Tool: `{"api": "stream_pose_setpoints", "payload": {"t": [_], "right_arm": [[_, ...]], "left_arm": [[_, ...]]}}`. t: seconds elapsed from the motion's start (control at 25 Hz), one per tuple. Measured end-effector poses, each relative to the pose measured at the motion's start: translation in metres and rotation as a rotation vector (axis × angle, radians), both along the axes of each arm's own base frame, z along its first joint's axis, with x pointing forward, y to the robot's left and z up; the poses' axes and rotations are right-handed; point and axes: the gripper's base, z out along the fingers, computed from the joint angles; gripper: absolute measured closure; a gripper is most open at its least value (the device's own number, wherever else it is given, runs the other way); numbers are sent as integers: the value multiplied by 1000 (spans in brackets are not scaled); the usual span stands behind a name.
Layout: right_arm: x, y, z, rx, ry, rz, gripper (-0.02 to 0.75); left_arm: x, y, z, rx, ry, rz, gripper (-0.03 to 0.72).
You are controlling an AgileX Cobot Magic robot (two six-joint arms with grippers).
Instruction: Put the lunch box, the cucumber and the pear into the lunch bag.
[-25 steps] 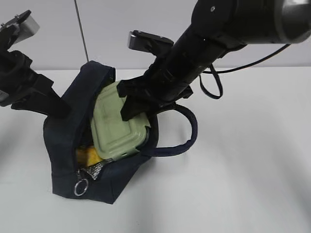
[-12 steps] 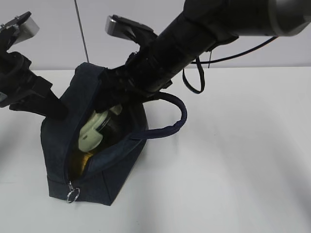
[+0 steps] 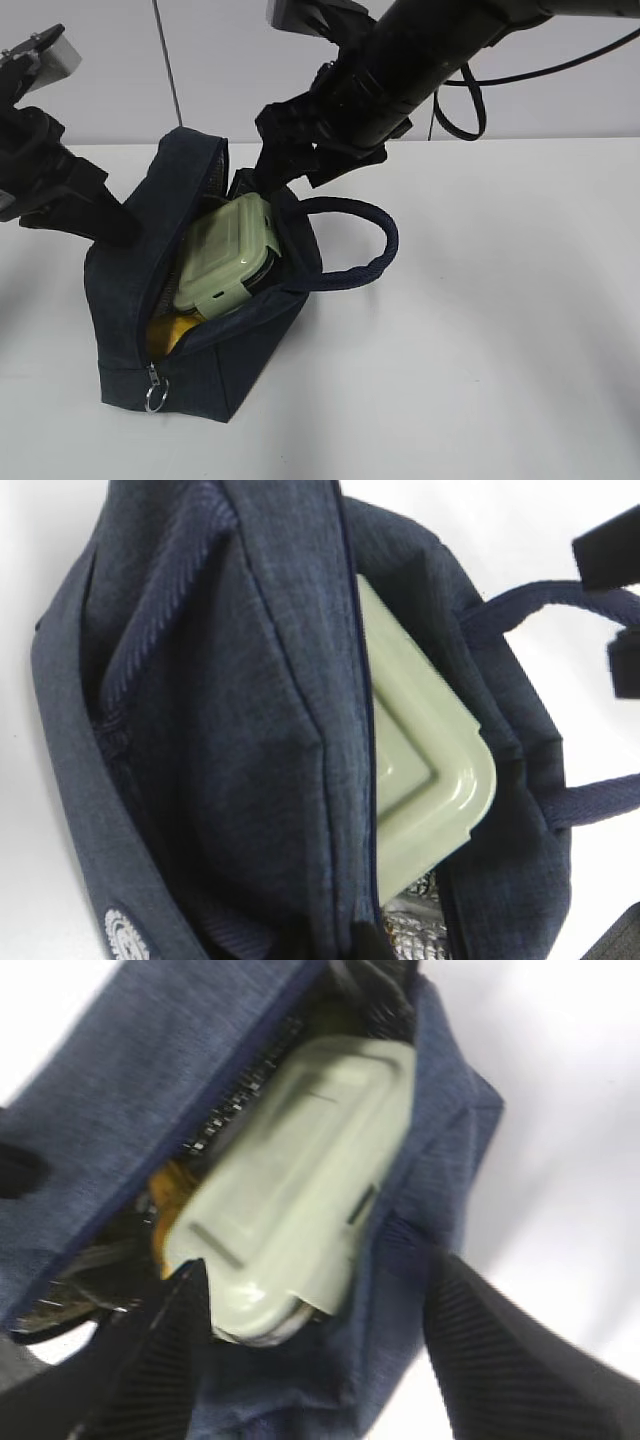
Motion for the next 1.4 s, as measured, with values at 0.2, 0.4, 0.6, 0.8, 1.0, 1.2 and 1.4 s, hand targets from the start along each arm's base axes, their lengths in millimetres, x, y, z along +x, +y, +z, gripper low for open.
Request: {"api": "stream_pose_setpoints", "payload": {"t": [0.2, 0.4, 0.6, 0.8, 1.0, 1.2, 1.4], "right_arm": [[1, -5, -10, -81, 36, -10, 221], [1, -4, -24, -107, 104, 4, 221], [1, -4, -28, -116, 131, 4, 222], [3, -2, -38, -123, 164, 4, 223], [6, 0, -51, -130, 192, 0, 293], [11, 5, -68, -110, 226, -4, 447], [12, 7, -67, -92, 212, 2, 711]], "left_arm": [[0, 0, 0, 0, 0, 0, 667], [0, 0, 0, 0, 0, 0, 667], [0, 0, 0, 0, 0, 0, 667], [0, 0, 0, 0, 0, 0, 667], [0, 0, 0, 1, 0, 0, 667], [0, 0, 0, 1, 0, 0, 667], [0, 0, 0, 1, -1, 0, 667]]}}
